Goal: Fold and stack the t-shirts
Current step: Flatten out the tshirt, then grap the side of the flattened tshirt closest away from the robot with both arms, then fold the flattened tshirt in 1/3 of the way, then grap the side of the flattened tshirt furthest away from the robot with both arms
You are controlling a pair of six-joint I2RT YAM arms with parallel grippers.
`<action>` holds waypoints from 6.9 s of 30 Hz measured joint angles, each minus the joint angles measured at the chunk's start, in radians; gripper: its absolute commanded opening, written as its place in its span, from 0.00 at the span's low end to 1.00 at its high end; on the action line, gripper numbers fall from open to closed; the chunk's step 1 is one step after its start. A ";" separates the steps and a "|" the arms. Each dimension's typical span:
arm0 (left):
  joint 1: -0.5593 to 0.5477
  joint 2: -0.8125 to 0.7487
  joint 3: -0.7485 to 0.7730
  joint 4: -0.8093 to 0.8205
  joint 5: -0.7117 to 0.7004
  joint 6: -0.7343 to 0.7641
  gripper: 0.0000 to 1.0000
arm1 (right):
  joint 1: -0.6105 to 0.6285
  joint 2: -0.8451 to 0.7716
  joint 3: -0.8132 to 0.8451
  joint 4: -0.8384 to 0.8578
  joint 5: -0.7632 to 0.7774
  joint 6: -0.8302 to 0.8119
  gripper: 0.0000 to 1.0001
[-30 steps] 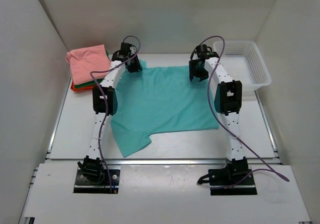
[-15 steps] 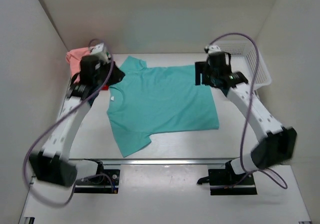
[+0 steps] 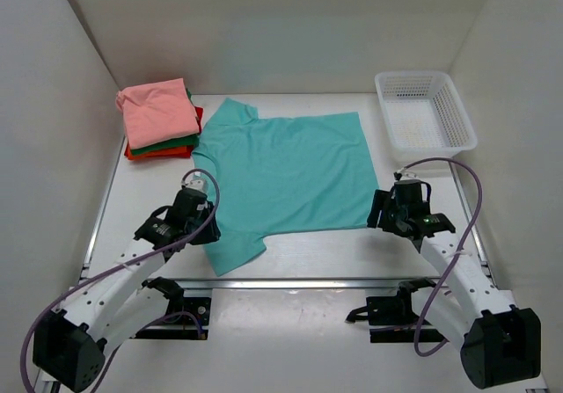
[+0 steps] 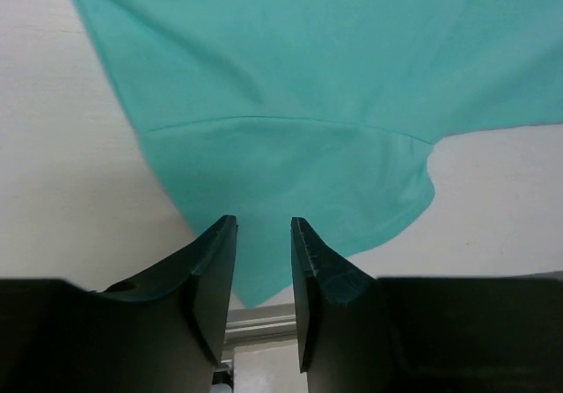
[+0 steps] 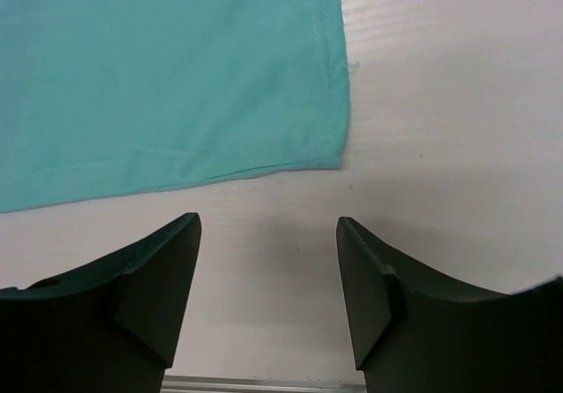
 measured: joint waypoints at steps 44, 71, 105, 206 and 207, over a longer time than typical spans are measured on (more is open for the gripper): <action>-0.041 0.303 -0.032 0.071 0.019 -0.093 0.00 | 0.002 0.457 0.123 0.094 0.034 -0.024 0.00; 0.230 0.374 0.364 0.011 0.103 0.109 0.00 | 0.008 0.505 0.391 -0.184 0.013 -0.121 0.00; 0.204 0.814 0.467 0.351 0.032 0.147 0.28 | 0.087 0.925 0.780 -0.038 0.048 -0.172 0.54; 0.337 0.914 0.639 0.270 0.128 0.380 0.00 | 0.019 1.021 0.880 0.084 0.043 -0.134 0.00; 0.336 0.876 0.614 0.268 0.129 0.380 0.00 | 0.019 0.989 0.850 0.092 0.040 -0.134 0.00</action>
